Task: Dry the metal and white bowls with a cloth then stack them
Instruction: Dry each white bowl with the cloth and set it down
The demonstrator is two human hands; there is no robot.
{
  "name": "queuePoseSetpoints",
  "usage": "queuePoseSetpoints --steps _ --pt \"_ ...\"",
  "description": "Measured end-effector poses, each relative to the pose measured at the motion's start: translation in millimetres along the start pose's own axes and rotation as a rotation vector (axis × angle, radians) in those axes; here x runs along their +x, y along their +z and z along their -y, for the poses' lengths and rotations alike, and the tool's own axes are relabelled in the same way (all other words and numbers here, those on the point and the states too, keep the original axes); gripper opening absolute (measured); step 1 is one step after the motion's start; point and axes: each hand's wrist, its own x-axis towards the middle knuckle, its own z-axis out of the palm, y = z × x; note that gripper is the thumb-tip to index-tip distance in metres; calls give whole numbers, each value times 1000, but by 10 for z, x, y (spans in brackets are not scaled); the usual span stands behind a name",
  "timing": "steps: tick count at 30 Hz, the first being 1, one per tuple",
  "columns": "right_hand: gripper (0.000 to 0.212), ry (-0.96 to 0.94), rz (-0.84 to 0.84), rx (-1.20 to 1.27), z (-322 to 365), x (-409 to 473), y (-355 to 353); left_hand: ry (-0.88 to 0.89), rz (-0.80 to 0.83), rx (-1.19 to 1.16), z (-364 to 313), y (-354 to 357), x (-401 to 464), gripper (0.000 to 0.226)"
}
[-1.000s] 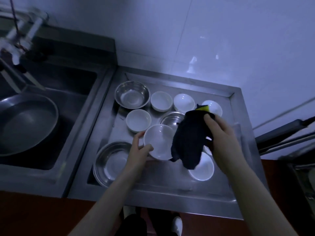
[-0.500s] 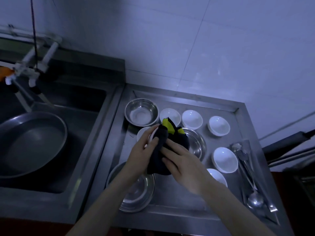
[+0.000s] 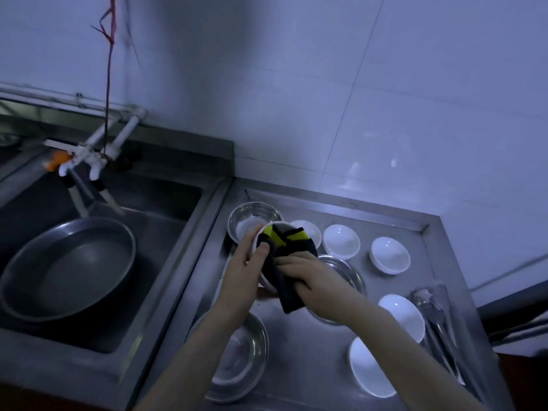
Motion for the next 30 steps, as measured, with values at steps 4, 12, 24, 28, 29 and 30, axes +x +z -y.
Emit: queuePoseSetpoints --steps 4,12,24,28,29,30 --pt "50 33 116 -247 -181 -55 -296 34 8 50 -38 151 -12 30" --pt "51 -26 -257 -203 -177 16 -183 55 -45 44 -137 401 39 32" --pt "56 78 -169 -201 -358 -189 -347 -20 -54 -84 -110 458 53 29" --pt "61 75 -284 -288 -278 -87 -158 -41 10 -44 -110 549 23 34" --pt "65 61 -257 -248 -266 -49 -133 -47 16 -35 -99 543 23 35" --pt "65 39 -212 -169 -259 -29 -125 -57 18 -29 -91 536 21 36"
